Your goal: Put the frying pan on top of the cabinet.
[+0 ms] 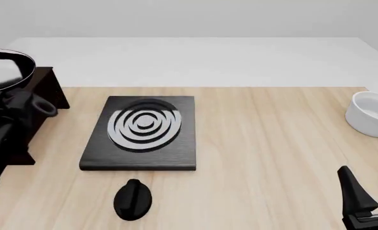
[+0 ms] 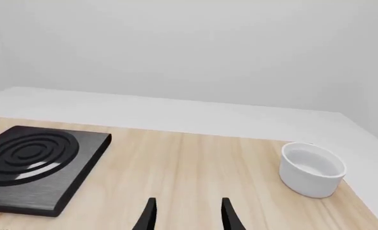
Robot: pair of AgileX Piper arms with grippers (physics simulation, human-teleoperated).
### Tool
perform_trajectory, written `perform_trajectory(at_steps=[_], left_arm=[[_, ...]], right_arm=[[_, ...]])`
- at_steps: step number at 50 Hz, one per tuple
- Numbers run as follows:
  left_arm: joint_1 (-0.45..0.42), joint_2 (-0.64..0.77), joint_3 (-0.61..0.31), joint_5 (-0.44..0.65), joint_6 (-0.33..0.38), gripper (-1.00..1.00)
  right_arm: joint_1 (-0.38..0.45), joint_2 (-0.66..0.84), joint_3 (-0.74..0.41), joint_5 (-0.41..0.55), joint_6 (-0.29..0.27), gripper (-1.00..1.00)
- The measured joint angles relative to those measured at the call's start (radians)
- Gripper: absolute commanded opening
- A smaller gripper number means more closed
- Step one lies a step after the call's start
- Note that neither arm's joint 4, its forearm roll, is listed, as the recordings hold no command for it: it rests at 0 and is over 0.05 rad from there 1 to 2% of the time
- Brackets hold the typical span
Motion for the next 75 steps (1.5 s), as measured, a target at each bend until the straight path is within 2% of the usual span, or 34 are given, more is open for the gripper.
perform_trajectory(at_steps=[22,75], left_arm=[[0.005,0.112,0.018,-0.119,-0.045,-1.00],[0.041,0.340,-0.016,-0.299,-0.114,-1.00]], right_arm=[[0.002,0.000,0.000,0.002,-0.004,1.00],[0.008,0.000,-0.001,0.008,-0.021,1.00]])
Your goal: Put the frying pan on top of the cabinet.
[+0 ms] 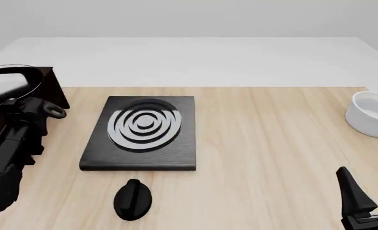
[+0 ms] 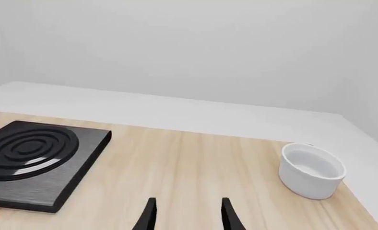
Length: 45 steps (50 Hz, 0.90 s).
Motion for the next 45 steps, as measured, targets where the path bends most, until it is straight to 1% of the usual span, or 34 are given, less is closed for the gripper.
perform_trajectory(at_steps=[19,29,30,45], left_arm=[[0.013,0.073,-0.022,-0.055,-0.016,-1.00],[0.019,0.078,-0.026,-0.059,-0.015,-1.00],[0.020,0.077,-0.025,-0.058,-0.014,1.00],[0.043,0.055,-0.028,-0.050,0.007,1.00]], right_arm=[[0.002,0.000,0.000,0.001,-0.004,1.00],[0.002,0.000,0.000,0.002,-0.005,1.00],[0.003,0.000,0.000,0.002,-0.005,1.00],[0.003,0.000,0.000,0.003,-0.005,1.00]])
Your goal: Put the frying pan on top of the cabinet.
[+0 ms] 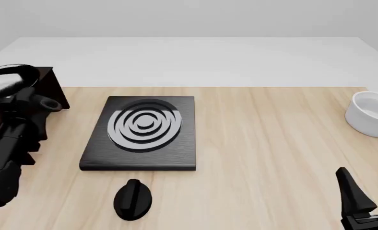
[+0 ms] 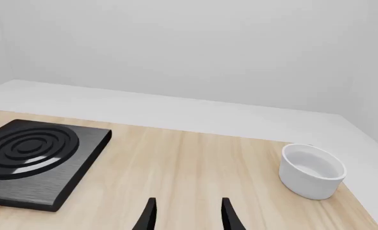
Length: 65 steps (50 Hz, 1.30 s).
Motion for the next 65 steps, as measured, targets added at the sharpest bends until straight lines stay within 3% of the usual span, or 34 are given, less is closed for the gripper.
perform_trajectory(at_steps=[19,37,54,65], left_arm=[[0.009,-0.058,0.023,0.014,0.021,1.00],[-0.001,-0.286,0.122,0.140,0.061,1.00],[0.030,-0.593,0.210,0.346,0.101,1.00],[0.056,-0.849,0.241,0.569,0.130,1.00]], right_arm=[[0.000,0.000,0.000,0.001,0.001,1.00],[0.001,0.000,0.000,-0.001,0.002,1.00],[0.001,0.000,0.000,-0.004,0.004,1.00],[0.002,0.000,0.000,-0.006,0.003,1.00]])
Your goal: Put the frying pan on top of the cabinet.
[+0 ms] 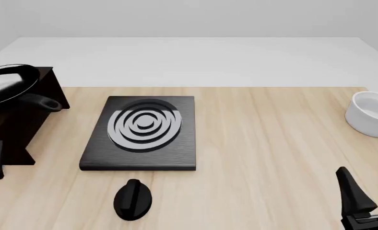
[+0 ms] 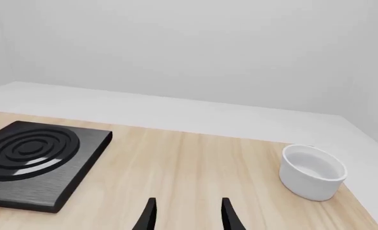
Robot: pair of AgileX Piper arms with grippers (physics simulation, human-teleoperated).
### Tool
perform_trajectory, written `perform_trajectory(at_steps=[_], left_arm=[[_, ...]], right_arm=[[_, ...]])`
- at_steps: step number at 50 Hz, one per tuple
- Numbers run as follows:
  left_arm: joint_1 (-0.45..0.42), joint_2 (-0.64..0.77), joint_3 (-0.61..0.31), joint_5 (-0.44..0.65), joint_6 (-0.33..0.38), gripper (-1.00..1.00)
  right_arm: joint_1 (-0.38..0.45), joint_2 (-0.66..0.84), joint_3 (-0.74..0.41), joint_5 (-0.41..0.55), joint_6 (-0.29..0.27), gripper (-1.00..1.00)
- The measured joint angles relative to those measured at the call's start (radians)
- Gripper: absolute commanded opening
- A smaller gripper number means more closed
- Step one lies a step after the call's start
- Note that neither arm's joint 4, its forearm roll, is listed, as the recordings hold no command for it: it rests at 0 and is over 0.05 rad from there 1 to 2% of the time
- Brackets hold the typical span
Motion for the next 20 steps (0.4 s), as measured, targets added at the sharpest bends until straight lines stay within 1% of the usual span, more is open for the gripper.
perform_trajectory(at_steps=[9,16,20], left_arm=[[-0.002,-0.233,0.002,0.237,0.031,1.00],[-0.012,-0.406,-0.021,0.438,0.067,1.00],[-0.016,-0.482,-0.040,0.538,0.093,1.00]], right_arm=[[-0.001,0.000,0.000,-0.003,0.004,1.00],[-0.003,0.000,0.000,-0.008,0.008,1.00],[-0.004,0.000,0.000,-0.010,0.011,1.00]])
